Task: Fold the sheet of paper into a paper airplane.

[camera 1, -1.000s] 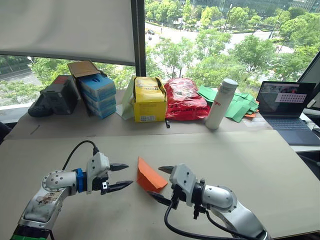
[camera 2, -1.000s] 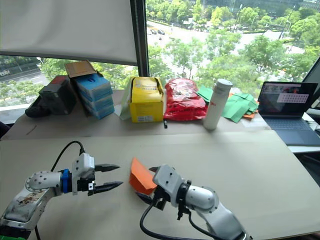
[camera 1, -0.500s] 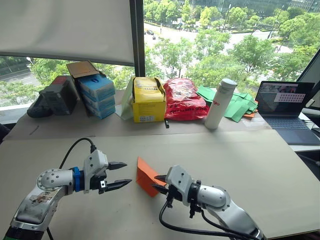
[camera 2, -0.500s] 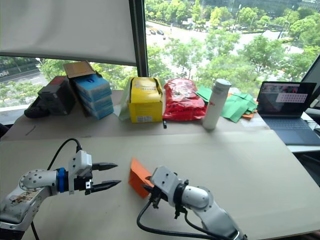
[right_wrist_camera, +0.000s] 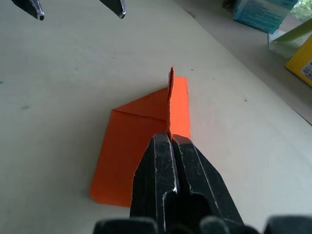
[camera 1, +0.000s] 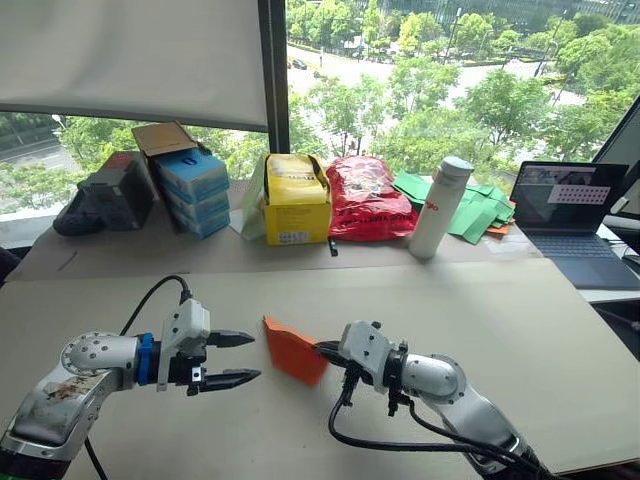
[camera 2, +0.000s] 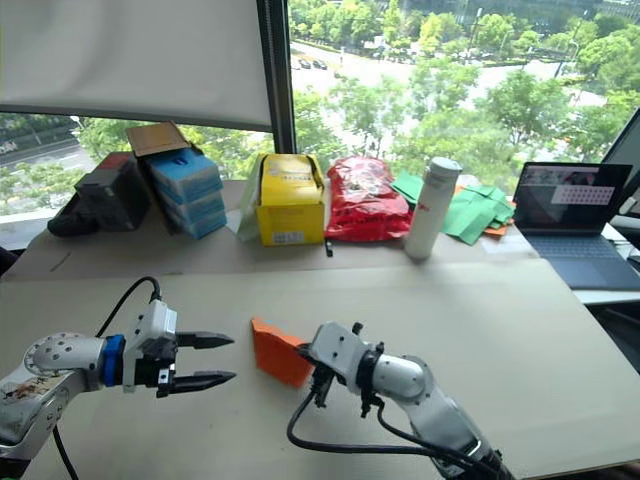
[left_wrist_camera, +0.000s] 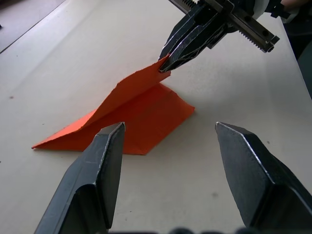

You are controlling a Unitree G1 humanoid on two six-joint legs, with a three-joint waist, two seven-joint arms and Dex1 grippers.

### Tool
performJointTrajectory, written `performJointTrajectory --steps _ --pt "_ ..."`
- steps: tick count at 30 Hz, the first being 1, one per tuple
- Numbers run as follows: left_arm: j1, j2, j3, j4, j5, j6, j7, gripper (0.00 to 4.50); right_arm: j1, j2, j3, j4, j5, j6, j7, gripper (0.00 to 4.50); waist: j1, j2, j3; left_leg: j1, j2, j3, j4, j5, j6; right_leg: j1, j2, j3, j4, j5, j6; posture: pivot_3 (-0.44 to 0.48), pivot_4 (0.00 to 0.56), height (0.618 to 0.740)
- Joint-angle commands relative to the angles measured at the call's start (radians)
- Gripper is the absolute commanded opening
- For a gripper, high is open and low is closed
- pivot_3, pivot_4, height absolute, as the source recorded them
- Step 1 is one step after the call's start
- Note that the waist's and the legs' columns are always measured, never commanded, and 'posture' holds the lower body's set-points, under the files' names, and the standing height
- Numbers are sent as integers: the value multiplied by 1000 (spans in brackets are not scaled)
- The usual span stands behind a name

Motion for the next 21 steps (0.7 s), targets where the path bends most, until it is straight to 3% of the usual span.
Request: performJointTrajectory --steps 1,5,12,21 --pt "2 24 30 -26 -18 2 -12 3123 -62 -42 -15 81 22 -189 126 74 -2 0 0 0 0 0 0 0 0 0 0 0 0 0 0 0 150 740" --pt "-13 54 53 -26 -49 49 -16 3123 -155 -68 -15 217 93 -376 321 74 -4 0 1 1 0 0 0 0 0 1 0 0 0 0 0 0 150 740" --pt "27 98 63 -61 -75 114 -27 3123 -274 -7 22 515 18 -682 406 74 -5 0 1 1 0 1 -1 0 0 0 0 1 0 0 0 0 150 740" --pt "67 108 119 -63 -100 142 -25 3123 -265 -5 7 538 -9 -680 405 74 -5 2 2 1 1 0 -2 1 -1 0 -1 1 0 0 -1 0 150 740"
